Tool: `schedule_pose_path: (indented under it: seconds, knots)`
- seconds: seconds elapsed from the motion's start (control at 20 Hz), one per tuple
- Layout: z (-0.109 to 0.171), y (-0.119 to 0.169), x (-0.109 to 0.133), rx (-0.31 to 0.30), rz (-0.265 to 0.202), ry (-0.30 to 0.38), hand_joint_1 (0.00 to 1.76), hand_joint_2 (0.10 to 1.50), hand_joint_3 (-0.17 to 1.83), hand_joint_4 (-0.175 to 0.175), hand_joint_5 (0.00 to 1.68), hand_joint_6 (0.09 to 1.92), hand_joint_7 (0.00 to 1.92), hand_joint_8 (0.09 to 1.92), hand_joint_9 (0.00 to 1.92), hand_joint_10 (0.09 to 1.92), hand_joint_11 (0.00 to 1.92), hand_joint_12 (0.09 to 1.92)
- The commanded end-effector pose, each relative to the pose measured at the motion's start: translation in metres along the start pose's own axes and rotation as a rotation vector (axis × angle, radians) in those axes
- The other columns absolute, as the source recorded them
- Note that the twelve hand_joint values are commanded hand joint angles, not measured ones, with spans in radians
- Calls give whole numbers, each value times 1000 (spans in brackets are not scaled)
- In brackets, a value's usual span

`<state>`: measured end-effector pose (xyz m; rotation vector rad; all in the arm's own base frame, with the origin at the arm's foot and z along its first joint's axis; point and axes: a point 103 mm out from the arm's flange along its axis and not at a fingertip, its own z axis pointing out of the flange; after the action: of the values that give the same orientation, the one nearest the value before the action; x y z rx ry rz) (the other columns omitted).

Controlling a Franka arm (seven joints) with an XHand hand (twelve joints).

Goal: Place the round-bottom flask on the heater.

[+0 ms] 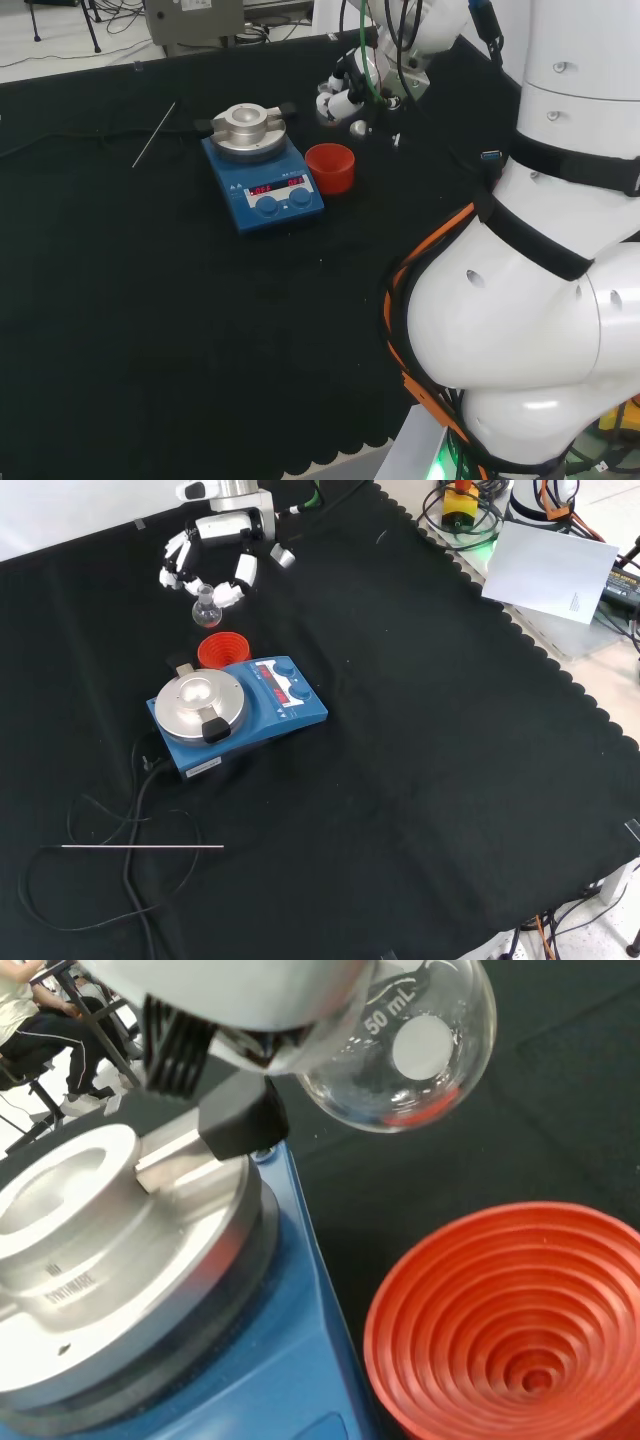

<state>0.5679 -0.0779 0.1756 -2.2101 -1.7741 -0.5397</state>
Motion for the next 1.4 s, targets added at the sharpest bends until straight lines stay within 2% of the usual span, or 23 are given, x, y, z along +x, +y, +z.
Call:
schedule_pose_path:
  seconds: [0.05,0.5,0.9,1.4]
  knots:
    - [-6,0,5,-7,4,-5,1109,512,1152,92,1108,1242,563,591,730,556,395,1290]
    - [-6,18,31,-7,-34,3,1109,512,1153,89,1108,1243,563,590,731,556,396,1289]
    - [9,41,61,41,-96,56,1109,512,1154,87,1107,1244,565,591,732,556,396,1289]
    - [24,49,95,76,-148,63,1109,512,1155,86,1107,1246,565,590,733,556,396,1289]
